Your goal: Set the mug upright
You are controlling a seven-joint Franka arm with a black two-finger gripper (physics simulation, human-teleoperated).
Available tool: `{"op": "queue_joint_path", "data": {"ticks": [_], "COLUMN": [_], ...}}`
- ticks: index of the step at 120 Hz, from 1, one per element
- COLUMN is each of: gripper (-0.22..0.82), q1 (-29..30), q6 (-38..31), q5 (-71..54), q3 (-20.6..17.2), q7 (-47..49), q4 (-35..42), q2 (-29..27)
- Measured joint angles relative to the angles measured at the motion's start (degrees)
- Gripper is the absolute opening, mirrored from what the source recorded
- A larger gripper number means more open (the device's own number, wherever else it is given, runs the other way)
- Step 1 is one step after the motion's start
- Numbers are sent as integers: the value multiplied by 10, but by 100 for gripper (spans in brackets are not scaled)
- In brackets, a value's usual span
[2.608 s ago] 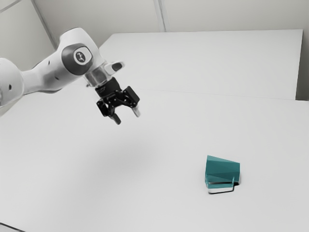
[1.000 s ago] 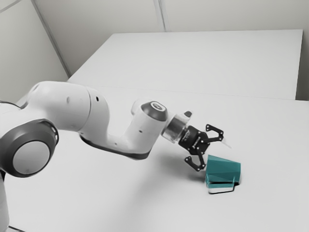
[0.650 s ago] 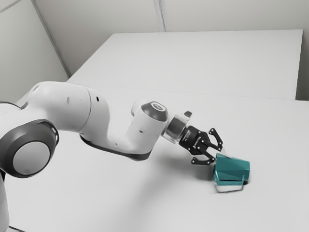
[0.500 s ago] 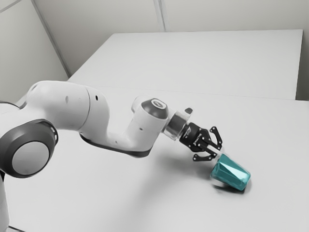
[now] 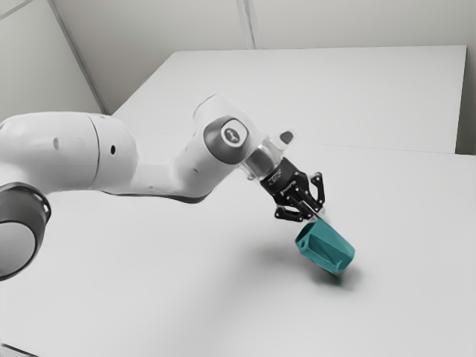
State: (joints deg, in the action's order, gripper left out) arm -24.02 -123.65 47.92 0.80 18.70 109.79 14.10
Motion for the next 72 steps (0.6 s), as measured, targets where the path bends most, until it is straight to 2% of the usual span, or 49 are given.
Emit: {"op": "queue_joint_path", "data": {"ticks": [38, 72], "gripper": [-18, -18], "q1": [19, 63], "q6": [9, 32], "q5": [-295, -449], "q3": [36, 37], "q7": [44, 55], "q4": [38, 43], "q2": [-94, -115]}}
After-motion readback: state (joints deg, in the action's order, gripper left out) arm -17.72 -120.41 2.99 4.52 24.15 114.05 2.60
